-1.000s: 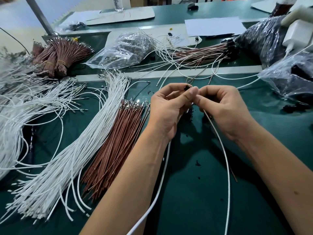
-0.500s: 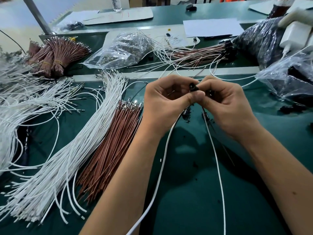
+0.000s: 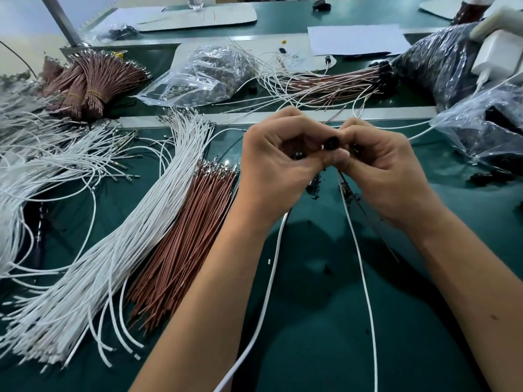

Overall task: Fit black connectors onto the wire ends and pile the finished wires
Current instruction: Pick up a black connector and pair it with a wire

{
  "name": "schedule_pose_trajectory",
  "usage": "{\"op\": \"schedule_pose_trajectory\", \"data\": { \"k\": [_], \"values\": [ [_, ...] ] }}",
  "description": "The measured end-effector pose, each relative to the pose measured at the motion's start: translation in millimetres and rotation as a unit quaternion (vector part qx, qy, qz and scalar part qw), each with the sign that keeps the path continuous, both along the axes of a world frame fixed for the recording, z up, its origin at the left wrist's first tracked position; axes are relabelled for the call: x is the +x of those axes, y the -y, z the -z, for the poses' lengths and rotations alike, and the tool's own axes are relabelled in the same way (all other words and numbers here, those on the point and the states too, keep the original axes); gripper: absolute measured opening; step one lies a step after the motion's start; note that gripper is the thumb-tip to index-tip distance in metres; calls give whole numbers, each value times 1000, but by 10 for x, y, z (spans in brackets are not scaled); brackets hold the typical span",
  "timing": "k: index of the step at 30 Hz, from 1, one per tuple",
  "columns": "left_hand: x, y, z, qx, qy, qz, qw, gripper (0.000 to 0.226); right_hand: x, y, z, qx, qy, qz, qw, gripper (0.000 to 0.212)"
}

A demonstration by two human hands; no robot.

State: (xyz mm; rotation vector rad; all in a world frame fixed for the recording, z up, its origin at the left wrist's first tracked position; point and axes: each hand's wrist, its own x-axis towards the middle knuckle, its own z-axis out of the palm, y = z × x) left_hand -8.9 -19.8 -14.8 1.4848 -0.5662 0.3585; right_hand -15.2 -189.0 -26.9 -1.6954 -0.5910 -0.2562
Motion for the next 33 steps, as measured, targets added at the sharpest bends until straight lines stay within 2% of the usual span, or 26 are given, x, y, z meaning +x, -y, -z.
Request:
{"op": "schedule_pose_trajectory", "data": {
  "k": [7, 15, 18, 21, 25, 29, 33],
  "values": [
    [-18, -4, -11, 8, 1, 3, 1000, 26, -25, -18, -25, 8, -6, -31, 999, 17],
    [-29, 14, 1, -28, -9, 18, 999, 25, -17, 9, -14, -22, -14, -4, 1000, 21],
    [-50, 53, 16, -69, -49, 23, 996, 26, -27, 11, 5, -13, -31, 15, 999, 19],
    [-27, 30, 52, -104, -139, 17, 985, 18, -18, 60, 11, 14, -34, 70, 997, 1],
    [9, -49, 87, -105, -255, -3, 961, 11, 11, 135, 2, -36, -8, 125, 992, 6],
    [16, -44, 96, -125, -284, -13, 951, 9, -54, 7, 1, -125, 78, 122, 982, 7],
    [22, -49, 101, -118, -289, -22, 950, 9, -65, -67, 24, -206, 129, 174, 954, 14]
  ]
}}
